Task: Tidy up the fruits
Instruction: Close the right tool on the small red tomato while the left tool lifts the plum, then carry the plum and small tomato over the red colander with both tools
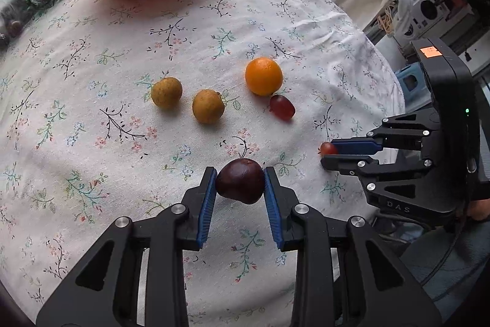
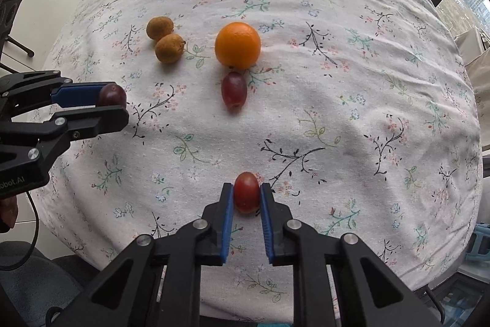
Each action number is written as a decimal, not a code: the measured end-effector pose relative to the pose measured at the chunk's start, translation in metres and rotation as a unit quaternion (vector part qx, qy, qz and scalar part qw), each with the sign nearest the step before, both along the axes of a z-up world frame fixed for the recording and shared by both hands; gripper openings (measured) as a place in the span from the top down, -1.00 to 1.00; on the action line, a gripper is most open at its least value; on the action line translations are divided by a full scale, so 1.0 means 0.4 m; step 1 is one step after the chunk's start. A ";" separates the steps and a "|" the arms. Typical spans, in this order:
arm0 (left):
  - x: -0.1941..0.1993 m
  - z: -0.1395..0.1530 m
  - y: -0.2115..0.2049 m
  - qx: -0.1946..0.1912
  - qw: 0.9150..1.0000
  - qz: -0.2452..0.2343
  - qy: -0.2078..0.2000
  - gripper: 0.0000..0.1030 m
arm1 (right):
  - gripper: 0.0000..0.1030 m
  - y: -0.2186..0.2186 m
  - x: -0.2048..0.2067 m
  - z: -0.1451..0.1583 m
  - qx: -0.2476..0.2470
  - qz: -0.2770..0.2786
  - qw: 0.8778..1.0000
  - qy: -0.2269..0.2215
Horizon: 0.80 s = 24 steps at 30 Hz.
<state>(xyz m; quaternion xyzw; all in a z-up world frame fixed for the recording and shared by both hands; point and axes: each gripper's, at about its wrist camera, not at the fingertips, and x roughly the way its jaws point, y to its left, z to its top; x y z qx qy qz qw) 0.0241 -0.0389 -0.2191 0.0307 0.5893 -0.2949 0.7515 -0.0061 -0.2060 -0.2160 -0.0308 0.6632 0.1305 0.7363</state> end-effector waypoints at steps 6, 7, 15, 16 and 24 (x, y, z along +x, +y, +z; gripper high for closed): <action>0.003 0.008 0.022 -0.002 1.000 0.009 -0.003 0.44 | 0.64 -0.043 0.019 0.020 0.049 -0.044 0.998 0.011; 0.005 0.011 0.023 -0.002 1.000 0.011 -0.004 0.44 | 0.64 -0.048 0.024 0.026 0.054 -0.049 0.997 0.010; 0.057 0.042 0.060 -0.007 0.999 0.046 -0.013 0.44 | 0.64 -0.113 0.075 0.052 0.086 -0.098 0.991 0.005; 0.070 0.048 0.066 -0.007 0.999 0.052 -0.014 0.44 | 0.64 -0.127 0.086 0.055 0.085 -0.102 0.991 0.002; 0.213 0.105 0.136 0.001 0.994 0.107 -0.038 0.44 | 0.64 -0.257 0.246 0.081 0.079 -0.152 0.985 -0.025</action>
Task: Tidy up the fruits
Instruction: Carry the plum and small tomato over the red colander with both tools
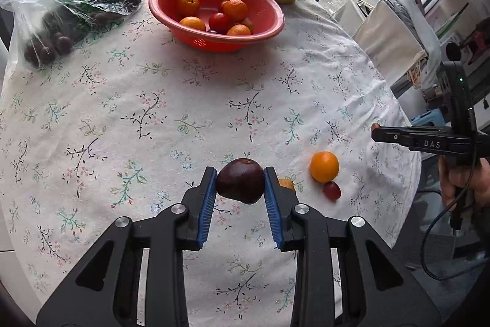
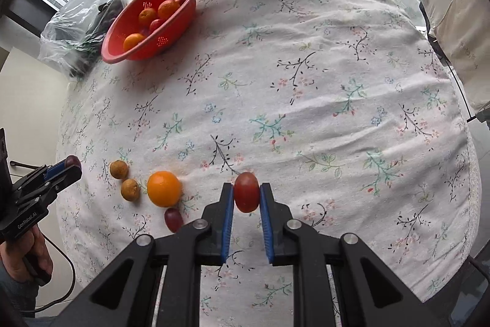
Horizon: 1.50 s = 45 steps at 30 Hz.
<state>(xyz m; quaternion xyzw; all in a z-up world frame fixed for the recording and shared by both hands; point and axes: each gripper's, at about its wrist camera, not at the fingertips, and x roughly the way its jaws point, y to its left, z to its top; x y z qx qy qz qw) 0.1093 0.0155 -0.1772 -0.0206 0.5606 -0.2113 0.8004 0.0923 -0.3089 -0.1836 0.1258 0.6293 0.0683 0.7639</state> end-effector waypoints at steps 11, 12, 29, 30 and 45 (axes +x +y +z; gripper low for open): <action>0.290 0.068 0.010 0.012 0.998 0.053 -0.033 0.44 | 0.64 0.008 0.338 0.103 0.017 0.026 0.997 -0.074; 0.322 0.069 -0.004 0.013 0.998 0.054 -0.035 0.44 | 0.63 0.035 0.367 0.111 0.020 0.040 0.996 -0.081; 0.531 -0.054 -0.143 0.034 0.999 0.036 -0.012 0.44 | 0.63 0.250 0.551 -0.007 0.020 0.148 0.988 -0.050; 0.535 -0.058 -0.145 0.035 0.999 0.035 -0.012 0.44 | 0.63 0.252 0.552 -0.011 0.019 0.148 0.988 -0.049; 0.538 -0.077 -0.166 0.051 0.998 0.026 -0.019 0.43 | 0.62 0.288 0.556 -0.029 0.003 0.166 0.985 -0.050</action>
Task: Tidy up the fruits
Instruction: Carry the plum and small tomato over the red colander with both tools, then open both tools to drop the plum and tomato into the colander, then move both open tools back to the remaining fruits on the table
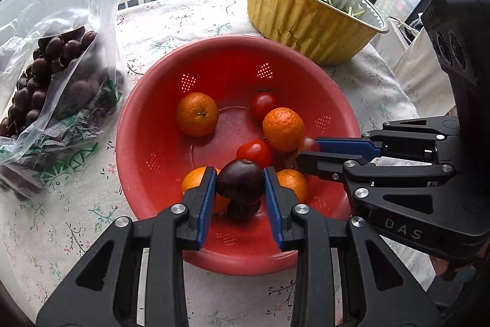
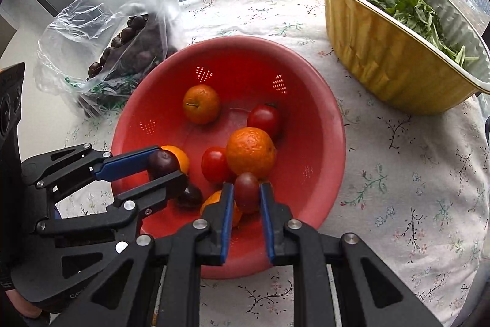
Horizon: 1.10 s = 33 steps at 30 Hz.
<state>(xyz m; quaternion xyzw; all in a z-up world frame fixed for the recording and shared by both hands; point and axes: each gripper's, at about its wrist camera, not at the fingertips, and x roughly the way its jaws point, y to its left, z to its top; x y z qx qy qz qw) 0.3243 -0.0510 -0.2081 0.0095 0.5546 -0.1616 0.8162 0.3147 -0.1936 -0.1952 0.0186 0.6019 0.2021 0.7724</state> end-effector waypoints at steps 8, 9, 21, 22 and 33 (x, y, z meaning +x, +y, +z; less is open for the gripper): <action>-0.019 0.007 0.004 0.008 1.000 0.004 0.002 0.43 | 0.44 0.006 0.000 -0.001 -0.001 -0.005 1.000 -0.004; -0.021 0.009 0.006 0.009 1.000 0.005 0.003 0.43 | 0.43 0.007 -0.001 0.000 -0.002 -0.003 1.000 -0.004; -0.049 0.064 0.031 0.014 0.999 0.021 -0.019 -0.23 | 0.35 -0.014 -0.026 0.037 -0.006 -0.009 1.000 -0.020; -0.052 0.070 0.032 0.014 0.999 0.022 -0.021 -0.24 | 0.34 -0.014 -0.032 0.042 -0.005 -0.010 1.000 -0.021; -0.113 0.124 0.062 0.019 0.999 0.030 -0.034 -0.47 | 0.25 -0.030 -0.125 0.076 -0.001 -0.020 0.999 -0.027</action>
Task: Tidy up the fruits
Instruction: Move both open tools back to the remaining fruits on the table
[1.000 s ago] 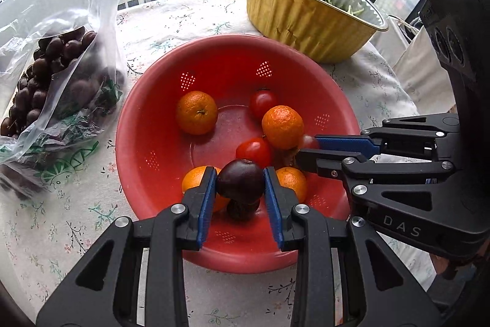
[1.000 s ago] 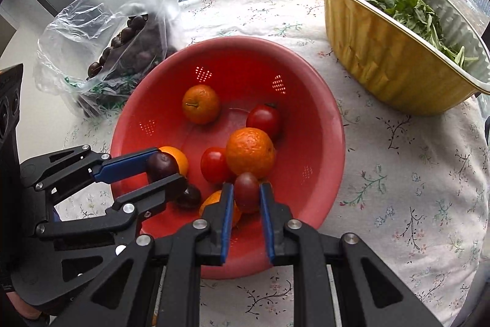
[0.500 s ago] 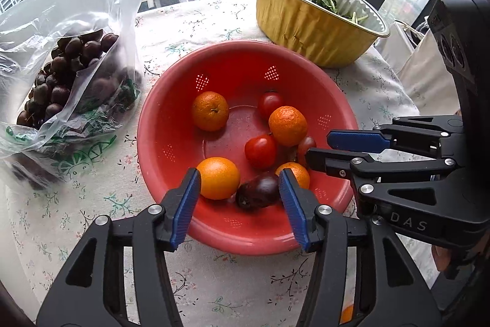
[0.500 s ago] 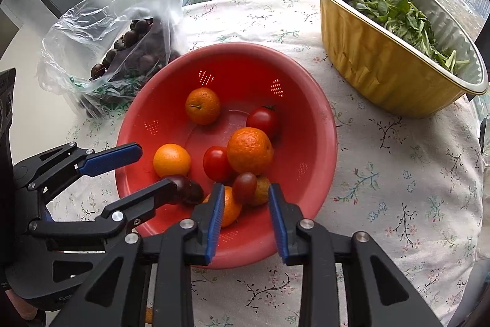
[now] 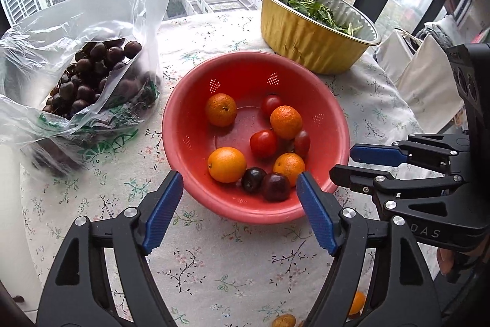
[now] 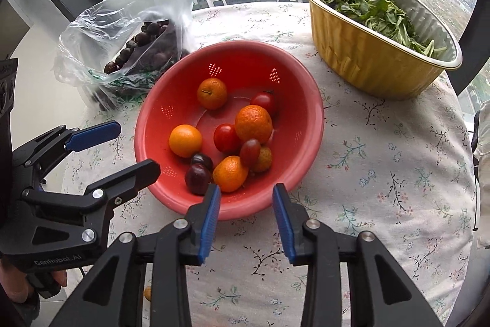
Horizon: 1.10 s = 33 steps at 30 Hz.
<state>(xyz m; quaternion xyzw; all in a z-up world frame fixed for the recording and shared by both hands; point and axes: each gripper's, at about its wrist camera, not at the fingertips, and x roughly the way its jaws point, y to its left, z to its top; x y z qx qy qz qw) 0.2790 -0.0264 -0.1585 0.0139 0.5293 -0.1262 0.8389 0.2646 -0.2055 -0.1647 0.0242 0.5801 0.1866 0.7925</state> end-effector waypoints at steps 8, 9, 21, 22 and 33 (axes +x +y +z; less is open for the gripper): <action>-0.104 -0.004 0.043 0.005 1.000 0.007 0.009 -0.66 | 0.23 -0.022 -0.116 -0.013 -0.006 -0.008 1.000 0.019; -0.120 -0.007 0.049 0.005 1.000 0.007 0.012 -0.66 | 0.23 -0.027 -0.132 -0.017 -0.007 -0.011 1.000 0.023; -0.388 -0.095 0.069 0.005 0.998 -0.024 0.062 -0.66 | 0.20 -0.057 -0.358 -0.085 -0.025 -0.013 0.996 0.079; -0.412 -0.103 0.066 0.005 0.997 -0.029 0.066 -0.66 | 0.20 -0.052 -0.373 -0.092 -0.025 -0.010 0.996 0.084; -0.532 -0.155 0.029 0.008 0.994 -0.064 0.090 -0.66 | 0.11 -0.035 -0.452 -0.069 -0.016 -0.021 0.997 0.079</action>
